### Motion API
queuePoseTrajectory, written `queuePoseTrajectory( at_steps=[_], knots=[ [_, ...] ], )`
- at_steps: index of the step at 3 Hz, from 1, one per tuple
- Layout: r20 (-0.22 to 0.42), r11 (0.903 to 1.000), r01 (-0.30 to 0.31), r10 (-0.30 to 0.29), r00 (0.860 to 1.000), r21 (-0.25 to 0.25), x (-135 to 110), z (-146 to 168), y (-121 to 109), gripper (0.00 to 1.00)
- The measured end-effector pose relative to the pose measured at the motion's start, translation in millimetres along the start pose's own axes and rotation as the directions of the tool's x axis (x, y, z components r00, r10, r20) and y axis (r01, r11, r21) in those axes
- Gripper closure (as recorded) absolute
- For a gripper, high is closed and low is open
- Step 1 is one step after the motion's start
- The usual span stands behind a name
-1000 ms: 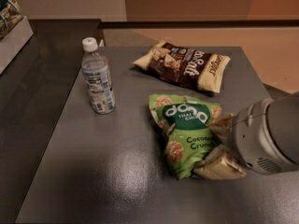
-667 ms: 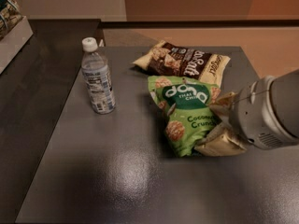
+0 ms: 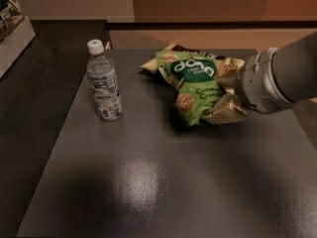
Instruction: Move green rice chip bag near brown chip bag
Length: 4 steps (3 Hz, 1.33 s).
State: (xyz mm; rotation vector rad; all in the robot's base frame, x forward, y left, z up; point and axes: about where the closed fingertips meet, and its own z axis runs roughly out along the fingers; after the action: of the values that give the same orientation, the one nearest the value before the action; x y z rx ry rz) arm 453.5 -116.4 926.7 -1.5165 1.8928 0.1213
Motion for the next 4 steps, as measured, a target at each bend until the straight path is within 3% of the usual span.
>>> queuePoseTrajectory(
  at_steps=[1,2,4],
  knots=[
    [-0.017,0.9994,0.008,-0.007,1.000,0.034,11,17,-31,0.82],
    [-0.047,0.9973,0.019,-0.016,0.999,0.070,23,28,-56,0.51],
    [-0.043,0.9972,0.023,-0.020,0.999,0.072,19,24,-53,0.05]
  ],
)
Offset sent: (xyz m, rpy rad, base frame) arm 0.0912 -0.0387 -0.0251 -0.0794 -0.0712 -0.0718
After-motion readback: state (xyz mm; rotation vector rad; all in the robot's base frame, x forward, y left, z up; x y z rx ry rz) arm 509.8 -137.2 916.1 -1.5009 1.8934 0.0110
